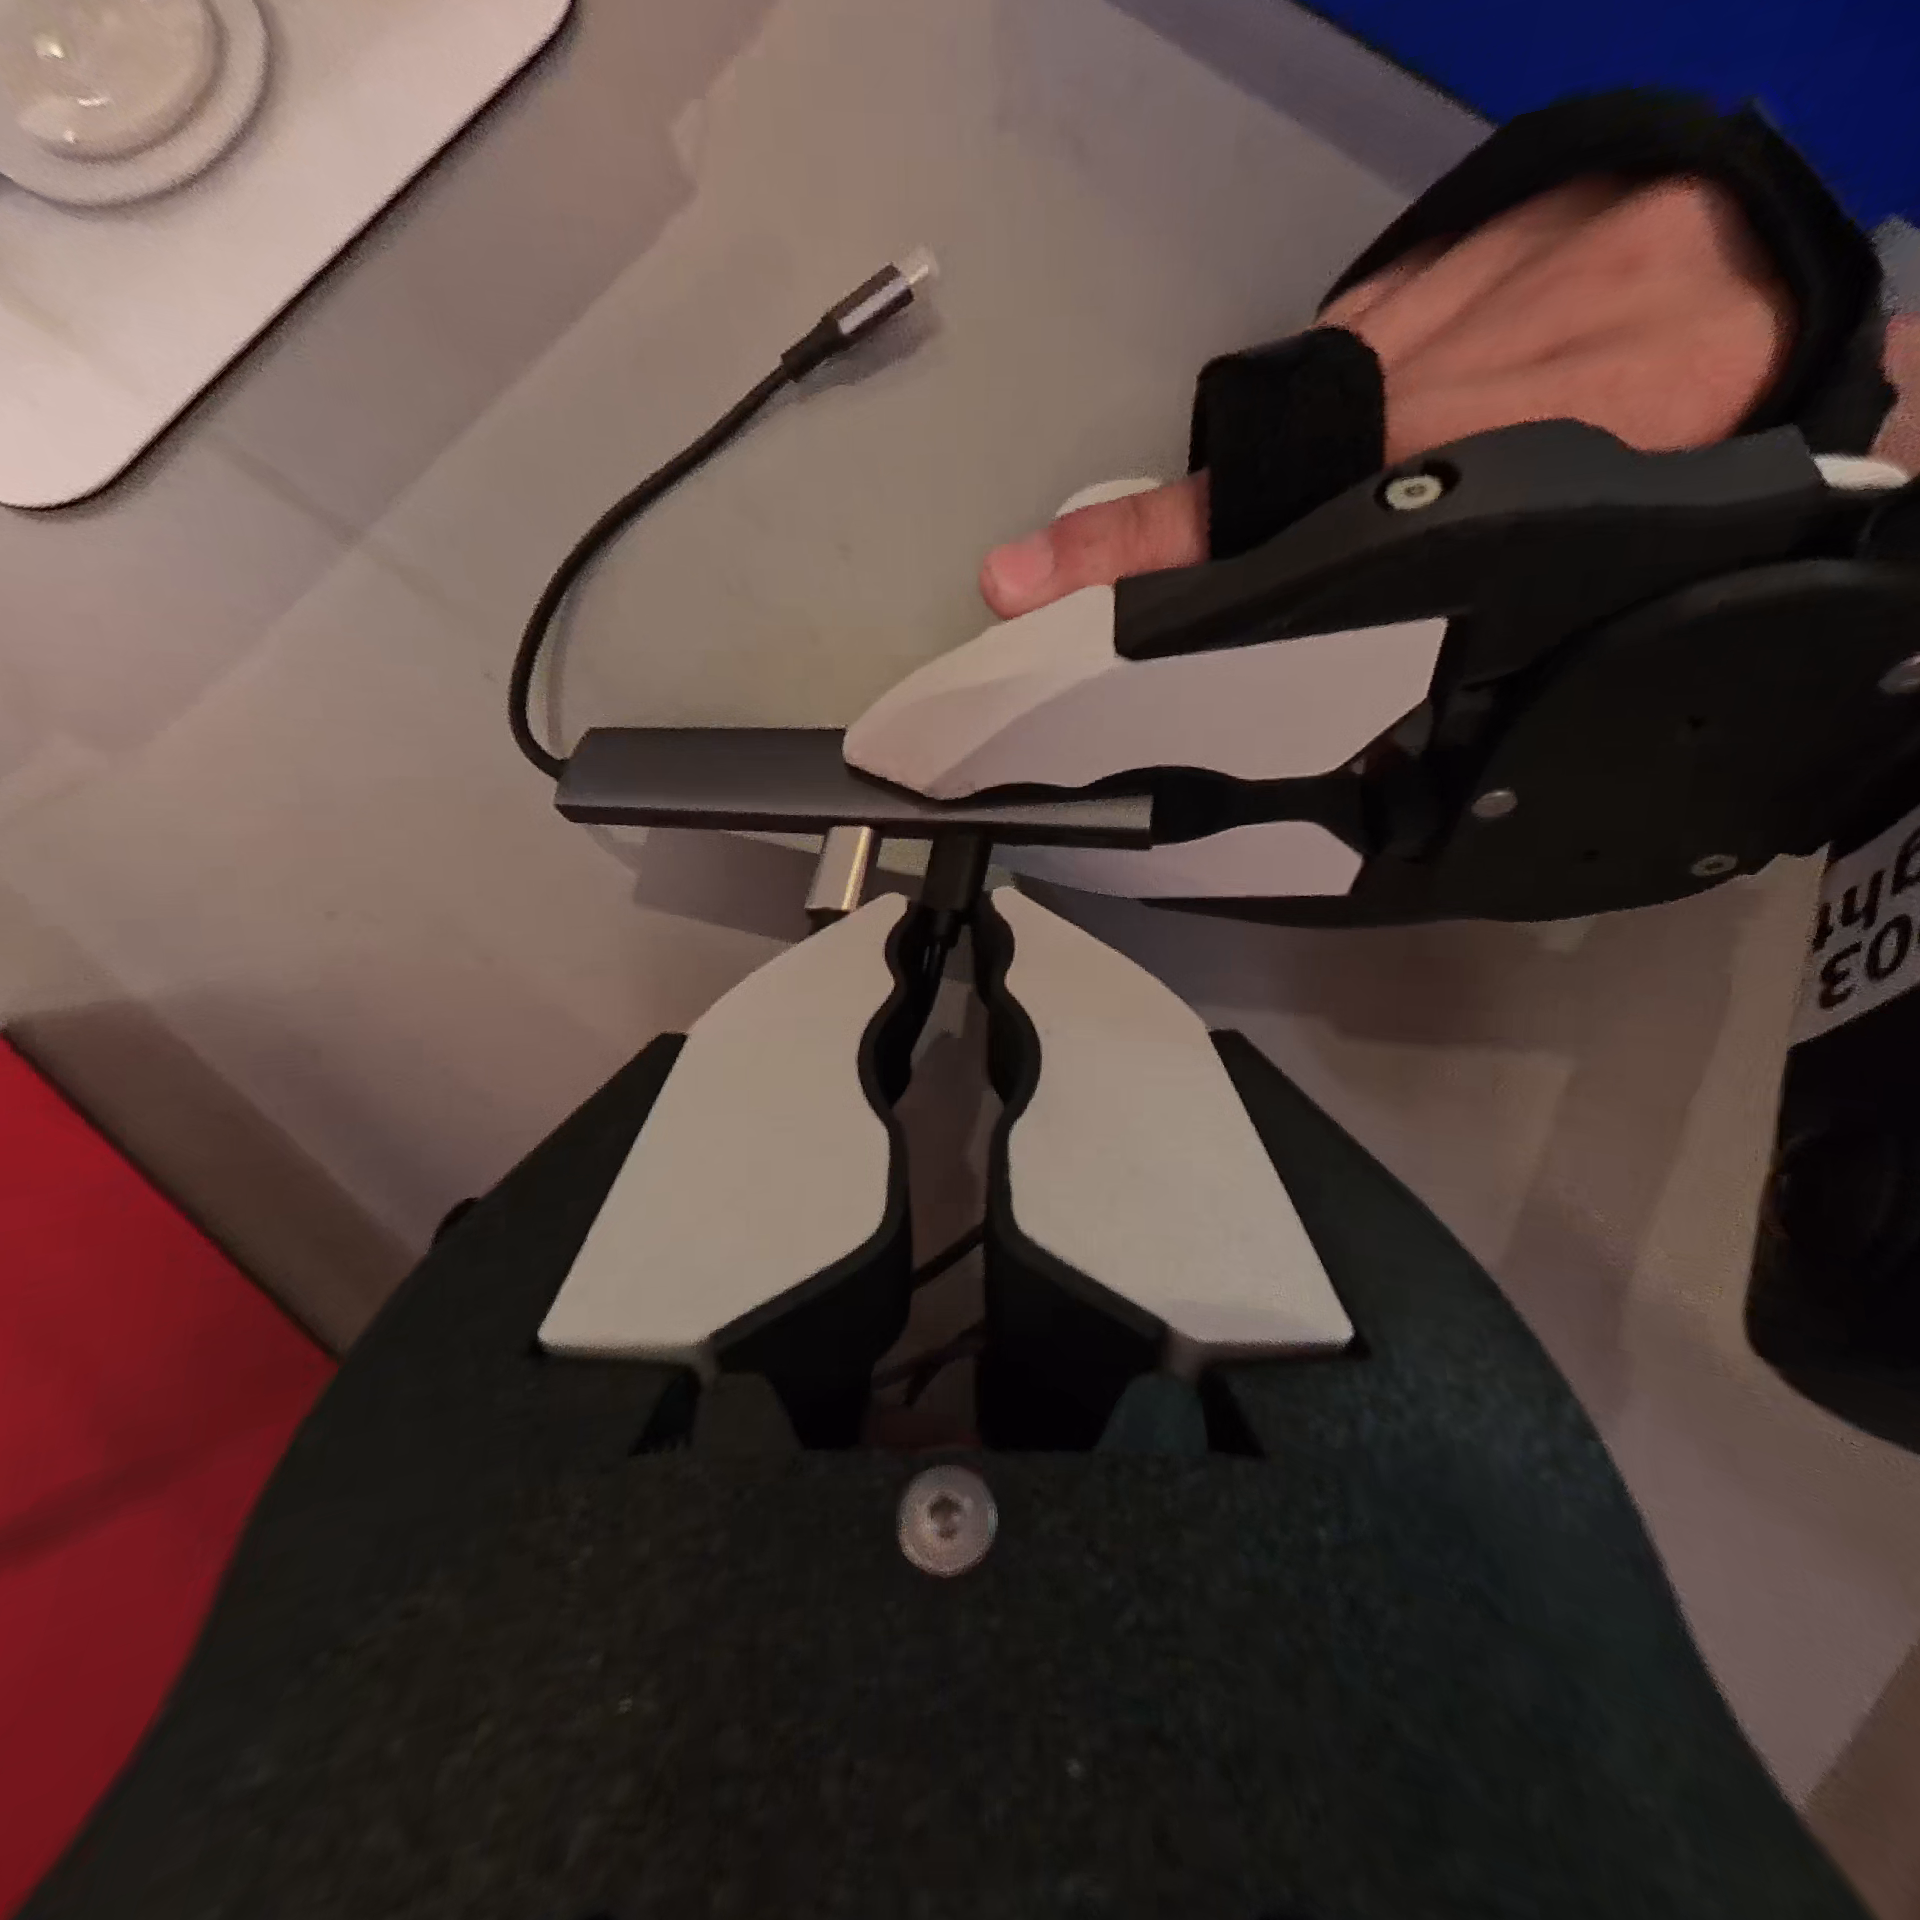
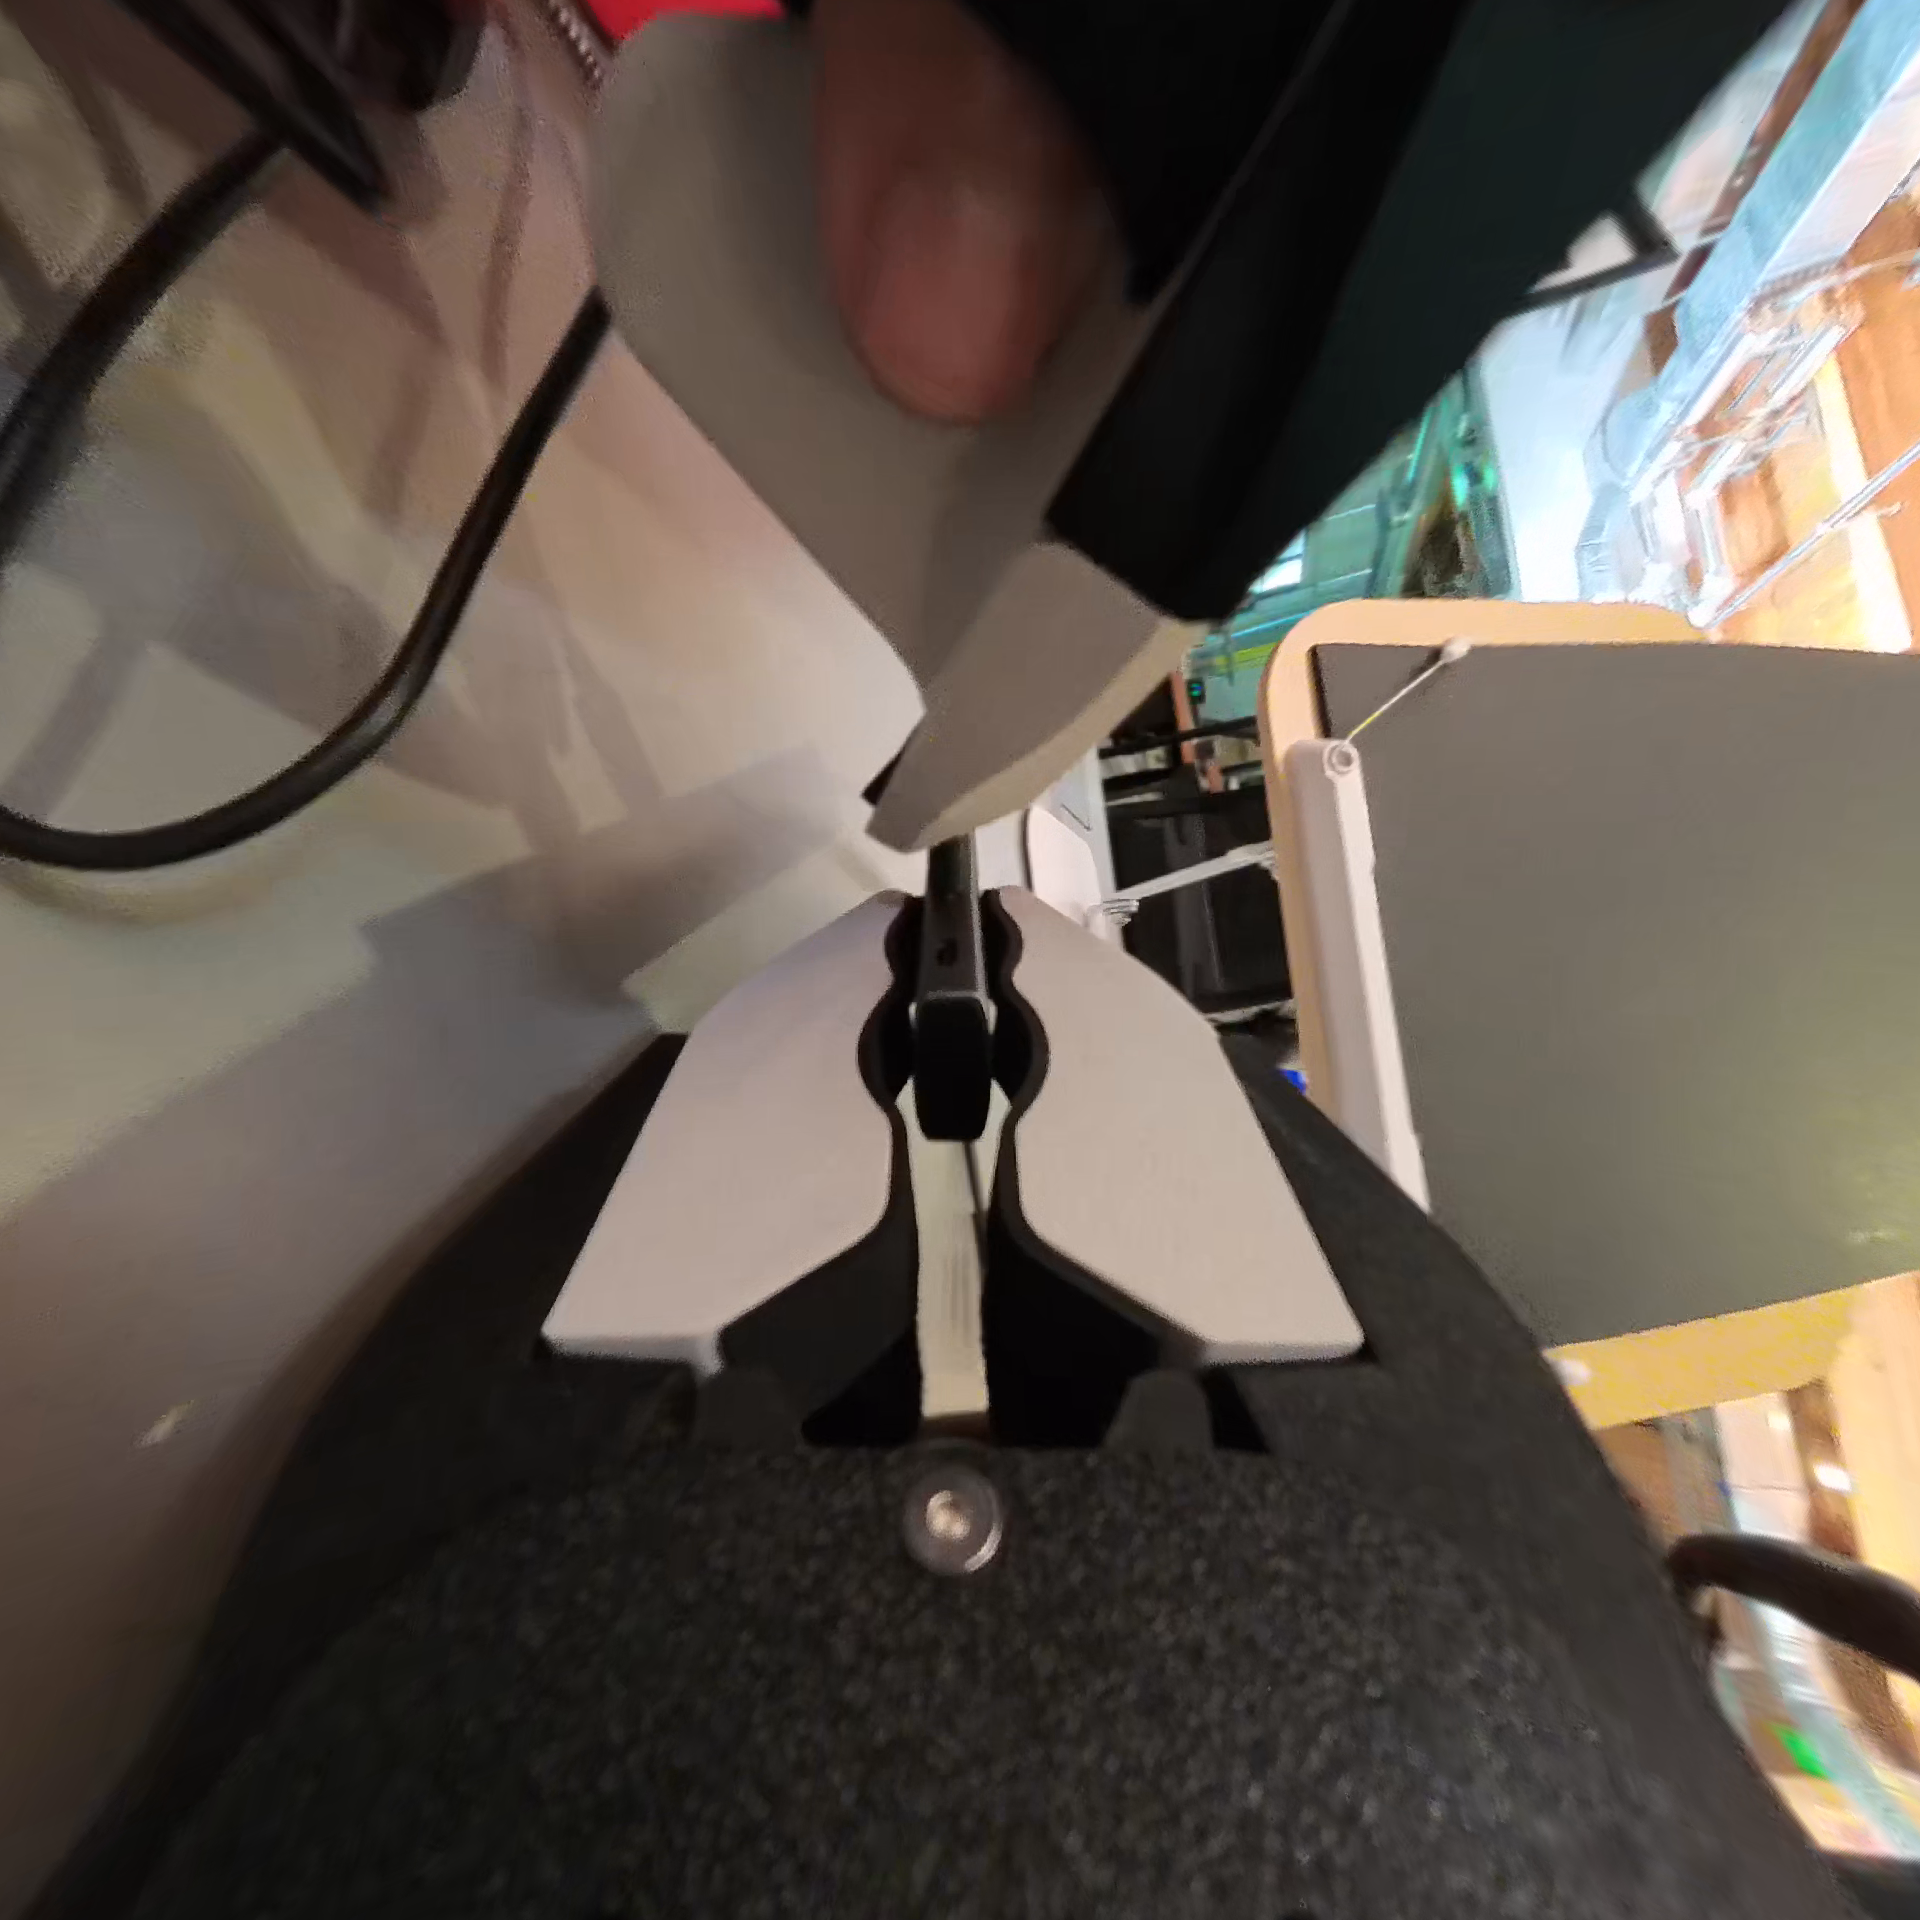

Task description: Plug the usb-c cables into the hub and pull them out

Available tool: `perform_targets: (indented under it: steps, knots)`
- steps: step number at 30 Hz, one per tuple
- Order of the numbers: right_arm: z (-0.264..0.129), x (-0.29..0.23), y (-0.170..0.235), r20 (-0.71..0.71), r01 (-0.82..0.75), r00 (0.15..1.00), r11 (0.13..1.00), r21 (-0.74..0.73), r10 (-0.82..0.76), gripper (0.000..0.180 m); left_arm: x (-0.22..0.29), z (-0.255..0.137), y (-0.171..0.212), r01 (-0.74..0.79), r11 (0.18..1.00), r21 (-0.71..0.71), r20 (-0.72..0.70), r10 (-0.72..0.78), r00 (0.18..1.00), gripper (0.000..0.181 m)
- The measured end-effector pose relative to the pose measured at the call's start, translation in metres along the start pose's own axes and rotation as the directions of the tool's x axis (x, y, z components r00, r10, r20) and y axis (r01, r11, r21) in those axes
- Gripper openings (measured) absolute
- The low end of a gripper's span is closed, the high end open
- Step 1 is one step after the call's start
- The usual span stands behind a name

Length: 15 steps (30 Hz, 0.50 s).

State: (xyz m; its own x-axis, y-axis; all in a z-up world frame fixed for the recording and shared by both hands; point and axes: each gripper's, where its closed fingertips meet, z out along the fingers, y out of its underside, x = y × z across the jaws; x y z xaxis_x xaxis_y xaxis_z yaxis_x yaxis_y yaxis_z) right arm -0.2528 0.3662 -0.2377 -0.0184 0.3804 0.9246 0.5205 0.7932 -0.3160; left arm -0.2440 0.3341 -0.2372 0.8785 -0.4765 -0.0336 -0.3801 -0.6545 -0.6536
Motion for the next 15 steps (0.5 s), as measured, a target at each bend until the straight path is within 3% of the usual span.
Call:
perform_targets:
  steps: [2, 4, 7, 9, 12, 15]
  knots:
    - [-0.001, 0.005, 0.001, -0.008, -0.022, 1.0, 0.999, 0.026, 0.023, 0.01, 0.001, -0.004, -0.005, 0.009, 1.0, 0.024, 0.035, -0.01, 0.999, 0.009]
    - [-0.002, 0.013, 0.007, -0.022, -0.086, 0.996, 0.996, 0.011, 0.086, 0.01, 0.007, -0.023, -0.014, 0.01, 0.998, 0.065, 0.086, -0.016, 0.996, 0.025]
    - [-0.006, 0.025, 0.022, -0.02, -0.238, 0.971, 0.971, -0.021, 0.237, 0.01, 0.022, -0.078, -0.024, 0.049, 0.975, 0.216, 0.137, -0.08, 0.987, 0.031]
    - [-0.01, 0.04, 0.026, -0.009, -0.373, 0.928, 0.927, -0.036, 0.373, 0.01, 0.043, -0.115, -0.016, 0.114, 0.933, 0.342, 0.087, -0.152, 0.984, 0.031]
    - [-0.024, 0.086, 0.02, 0.009, -0.606, 0.795, 0.795, -0.004, 0.606, 0.009, 0.064, -0.148, 0.026, 0.156, 0.877, 0.455, 0.052, -0.202, 0.978, 0.03]
    - [-0.048, 0.149, 0.009, 0.072, -0.785, 0.62, 0.618, 0.046, 0.781, 0.01, 0.07, -0.146, 0.085, 0.23, 0.847, 0.479, 0.044, -0.285, 0.957, 0.027]
